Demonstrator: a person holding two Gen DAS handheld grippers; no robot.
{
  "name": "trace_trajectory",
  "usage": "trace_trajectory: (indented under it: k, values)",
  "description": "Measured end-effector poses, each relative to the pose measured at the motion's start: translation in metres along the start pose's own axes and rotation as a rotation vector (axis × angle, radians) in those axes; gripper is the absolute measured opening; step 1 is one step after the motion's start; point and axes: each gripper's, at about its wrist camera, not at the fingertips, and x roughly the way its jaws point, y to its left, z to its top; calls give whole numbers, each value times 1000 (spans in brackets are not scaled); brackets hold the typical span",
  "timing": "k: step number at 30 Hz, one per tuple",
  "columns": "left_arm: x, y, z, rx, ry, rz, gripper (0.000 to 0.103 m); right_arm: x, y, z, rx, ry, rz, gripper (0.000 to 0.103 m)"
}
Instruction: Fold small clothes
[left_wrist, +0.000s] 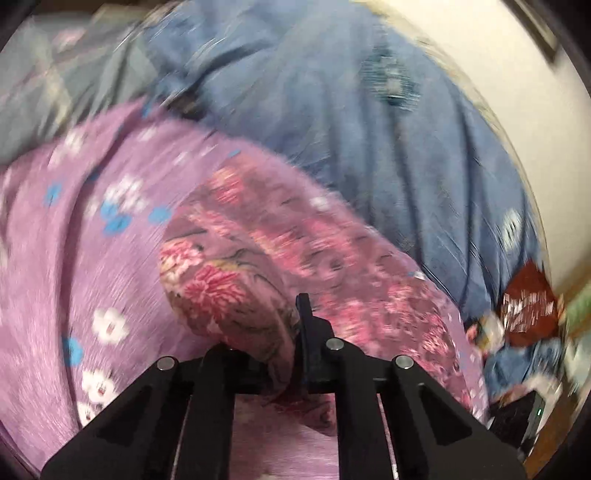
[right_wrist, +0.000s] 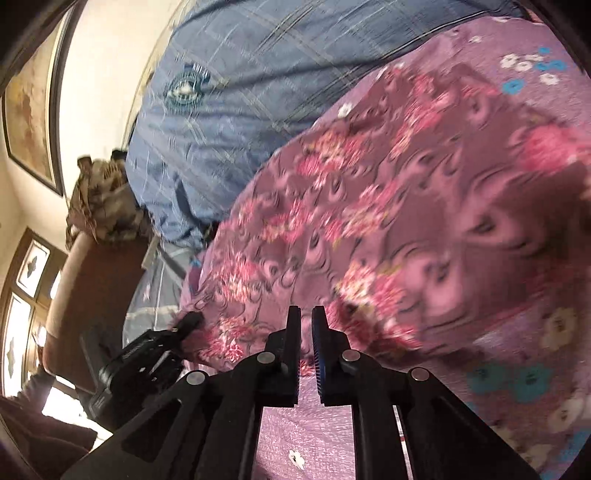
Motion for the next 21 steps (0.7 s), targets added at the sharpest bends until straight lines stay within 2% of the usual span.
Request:
trace_trajectory:
  k: [6, 11, 14, 17, 19, 20, 21]
  values:
    - [-6, -88, 8, 246, -6, -33, 9, -40, -33, 15, 136, -100, 49, 11]
    - [10, -180, -17, 455, 41, -109, 8, -72, -68, 25, 259, -155, 80, 13]
    - [35, -238, -54, 587, 124, -159, 8, -96, -92, 32, 330, -224, 70, 13]
    - [60, -272, -96, 684, 207, -194, 8, -124, -117, 38, 393, -318, 41, 13]
    - [72, -284, -125, 726, 289, -246, 11, -136, -131, 41, 435, -361, 18, 15]
    - [75, -284, -135, 733, 335, -256, 15, -140, -136, 41, 452, -368, 11, 18]
    - [74, -282, -140, 734, 361, -258, 22, -143, -140, 41, 469, -369, 4, 27]
